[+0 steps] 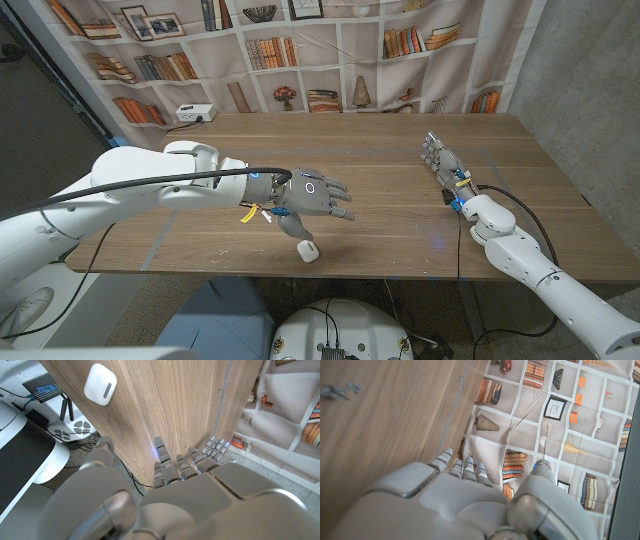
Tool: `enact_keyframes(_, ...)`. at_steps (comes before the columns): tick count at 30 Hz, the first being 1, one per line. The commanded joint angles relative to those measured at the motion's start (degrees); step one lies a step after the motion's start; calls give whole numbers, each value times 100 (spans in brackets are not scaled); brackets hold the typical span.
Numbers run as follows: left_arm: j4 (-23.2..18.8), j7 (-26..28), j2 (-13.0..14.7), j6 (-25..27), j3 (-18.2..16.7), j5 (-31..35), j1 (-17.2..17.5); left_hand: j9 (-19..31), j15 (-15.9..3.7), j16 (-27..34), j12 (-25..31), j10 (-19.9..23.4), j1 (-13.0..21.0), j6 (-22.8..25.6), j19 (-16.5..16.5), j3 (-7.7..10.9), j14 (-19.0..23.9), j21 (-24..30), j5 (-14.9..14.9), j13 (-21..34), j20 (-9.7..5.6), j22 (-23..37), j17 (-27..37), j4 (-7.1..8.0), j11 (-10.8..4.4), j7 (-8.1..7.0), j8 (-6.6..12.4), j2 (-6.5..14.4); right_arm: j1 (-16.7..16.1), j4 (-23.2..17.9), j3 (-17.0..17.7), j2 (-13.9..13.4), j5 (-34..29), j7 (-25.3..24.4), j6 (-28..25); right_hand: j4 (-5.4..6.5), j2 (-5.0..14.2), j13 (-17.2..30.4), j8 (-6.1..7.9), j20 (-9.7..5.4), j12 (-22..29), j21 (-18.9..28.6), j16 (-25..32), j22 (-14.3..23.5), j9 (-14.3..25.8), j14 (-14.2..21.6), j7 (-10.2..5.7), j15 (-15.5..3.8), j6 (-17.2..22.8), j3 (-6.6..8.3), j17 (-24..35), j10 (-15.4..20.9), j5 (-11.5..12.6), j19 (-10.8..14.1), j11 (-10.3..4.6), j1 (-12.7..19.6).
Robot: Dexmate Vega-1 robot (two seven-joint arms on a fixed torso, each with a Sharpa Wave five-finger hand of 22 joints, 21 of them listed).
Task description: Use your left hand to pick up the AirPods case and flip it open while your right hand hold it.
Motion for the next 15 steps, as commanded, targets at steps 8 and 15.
enact_keyframes(8, -68, -331, 180, 5, -265, -61, 177, 0, -55, -5, -1, 61, 77, 10, 16, 31, 14, 37, 14, 35, -38, 10, 9, 8, -31, -59, 22, 23, 0, 54, 44, 8, 42, 19, 45, -8, 11, 6, 0, 25, 11, 36, 35, 34, 13, -214, -28, -53, -104, 28, -1, 16, -18, -46, -41, 62)
enact_keyframes(15, 3, -327, 209, -56, -289, -132, 132, 0, -79, -22, -37, -8, 167, 2, 16, 89, -34, 36, 28, 41, -57, 9, 11, -12, -10, -57, 21, 102, -11, 54, 38, -25, -40, -20, 65, -6, 9, 6, 4, 23, 11, 37, 36, 34, 14, -213, -41, -54, -107, 32, -1, 17, -19, -43, -51, 66)
